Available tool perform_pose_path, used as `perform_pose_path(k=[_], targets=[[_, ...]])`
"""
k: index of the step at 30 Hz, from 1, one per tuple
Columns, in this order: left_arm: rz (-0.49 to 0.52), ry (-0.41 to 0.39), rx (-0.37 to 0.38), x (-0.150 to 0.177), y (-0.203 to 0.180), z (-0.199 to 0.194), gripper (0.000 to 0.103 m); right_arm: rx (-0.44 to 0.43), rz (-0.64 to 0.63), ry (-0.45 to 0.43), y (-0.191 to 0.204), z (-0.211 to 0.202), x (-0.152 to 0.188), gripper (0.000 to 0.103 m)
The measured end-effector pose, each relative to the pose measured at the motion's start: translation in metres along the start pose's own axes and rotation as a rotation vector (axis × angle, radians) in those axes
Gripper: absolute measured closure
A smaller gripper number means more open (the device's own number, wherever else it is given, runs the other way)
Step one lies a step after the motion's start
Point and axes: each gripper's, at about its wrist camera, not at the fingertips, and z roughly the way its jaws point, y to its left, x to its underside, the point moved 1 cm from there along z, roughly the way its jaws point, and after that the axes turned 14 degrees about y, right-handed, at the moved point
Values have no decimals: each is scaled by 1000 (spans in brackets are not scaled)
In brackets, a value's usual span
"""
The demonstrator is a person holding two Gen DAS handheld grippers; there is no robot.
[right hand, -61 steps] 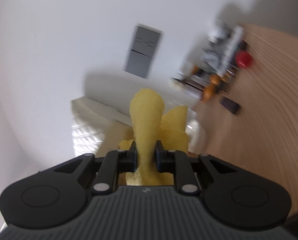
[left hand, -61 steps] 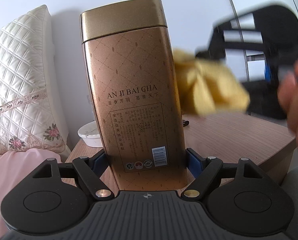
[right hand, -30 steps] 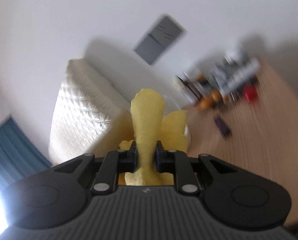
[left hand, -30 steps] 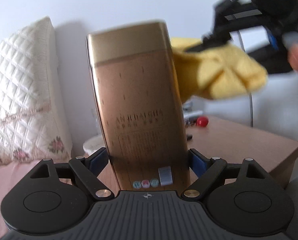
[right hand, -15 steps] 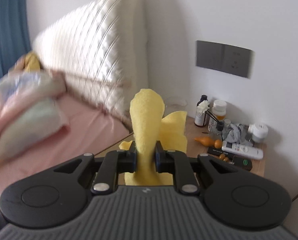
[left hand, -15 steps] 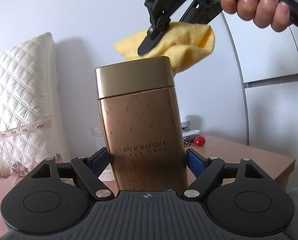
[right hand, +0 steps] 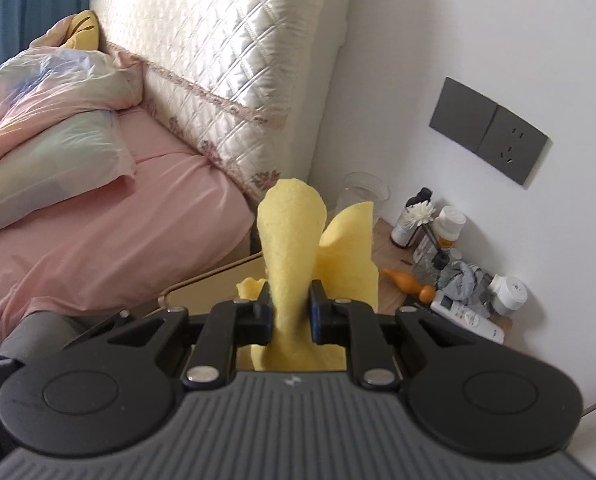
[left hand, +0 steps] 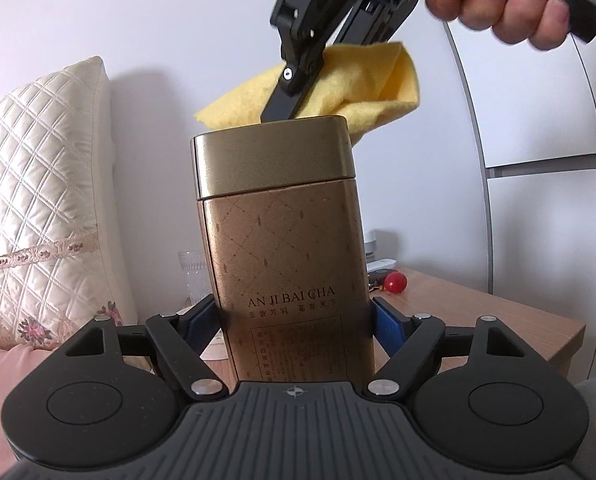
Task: Clean container
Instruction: 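Raise the cloth in the right gripper onto the tin's lid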
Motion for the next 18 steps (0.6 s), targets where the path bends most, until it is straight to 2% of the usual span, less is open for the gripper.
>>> perform_pose_path(k=[8,18], targets=[[-4,7,1,1,-1,0,21,-52,-1,34,13,-7,2,84],[-10,6,1,1,0,-1,21,-3,13,6,-6,4,-11,84]])
